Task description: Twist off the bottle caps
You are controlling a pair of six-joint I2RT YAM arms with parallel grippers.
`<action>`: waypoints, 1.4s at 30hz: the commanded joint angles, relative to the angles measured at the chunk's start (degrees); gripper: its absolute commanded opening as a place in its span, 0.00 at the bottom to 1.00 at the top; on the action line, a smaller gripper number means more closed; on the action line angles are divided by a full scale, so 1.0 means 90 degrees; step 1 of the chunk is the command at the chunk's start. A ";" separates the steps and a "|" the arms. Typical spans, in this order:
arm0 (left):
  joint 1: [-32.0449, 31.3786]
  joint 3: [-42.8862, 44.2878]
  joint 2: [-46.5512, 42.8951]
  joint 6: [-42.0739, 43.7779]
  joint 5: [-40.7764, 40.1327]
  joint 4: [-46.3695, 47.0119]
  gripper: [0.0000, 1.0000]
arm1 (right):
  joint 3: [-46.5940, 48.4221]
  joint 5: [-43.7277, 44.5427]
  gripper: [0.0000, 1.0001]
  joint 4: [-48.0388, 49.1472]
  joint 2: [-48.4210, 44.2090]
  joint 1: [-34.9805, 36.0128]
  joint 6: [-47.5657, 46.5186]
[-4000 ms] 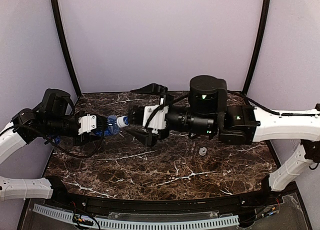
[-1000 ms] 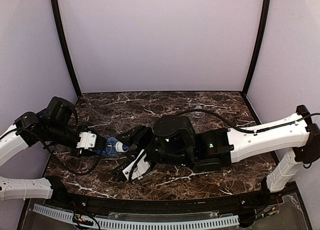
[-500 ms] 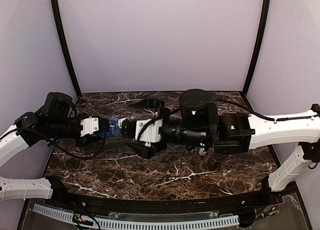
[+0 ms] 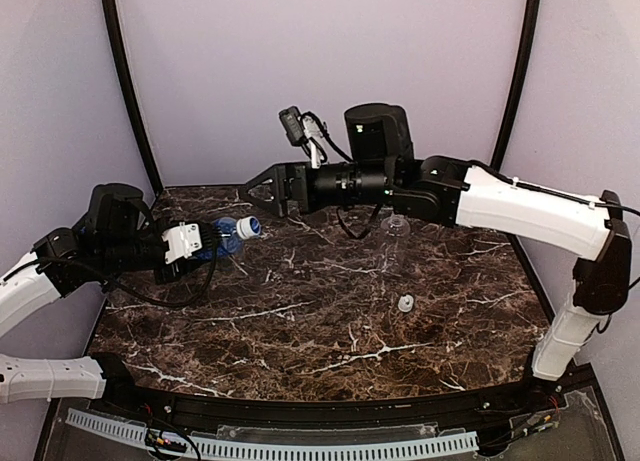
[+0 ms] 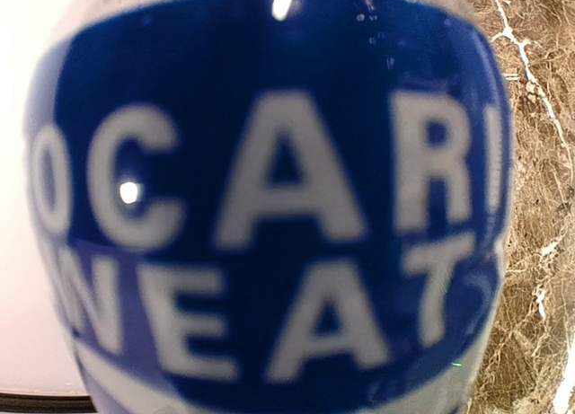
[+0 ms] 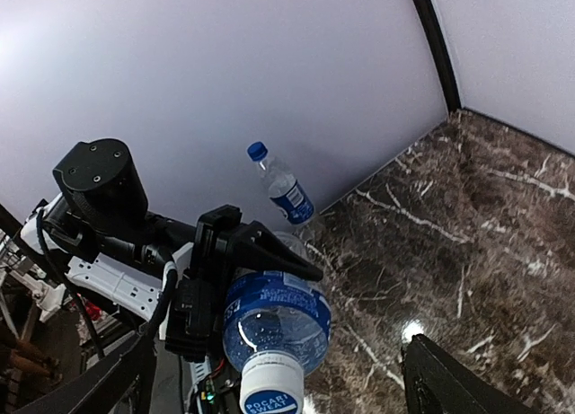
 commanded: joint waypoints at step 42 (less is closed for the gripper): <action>0.0026 0.0107 -0.0090 0.0637 0.1241 -0.1513 0.35 | 0.0286 0.1474 0.00 -0.1845 -0.0003 0.2018 -0.6512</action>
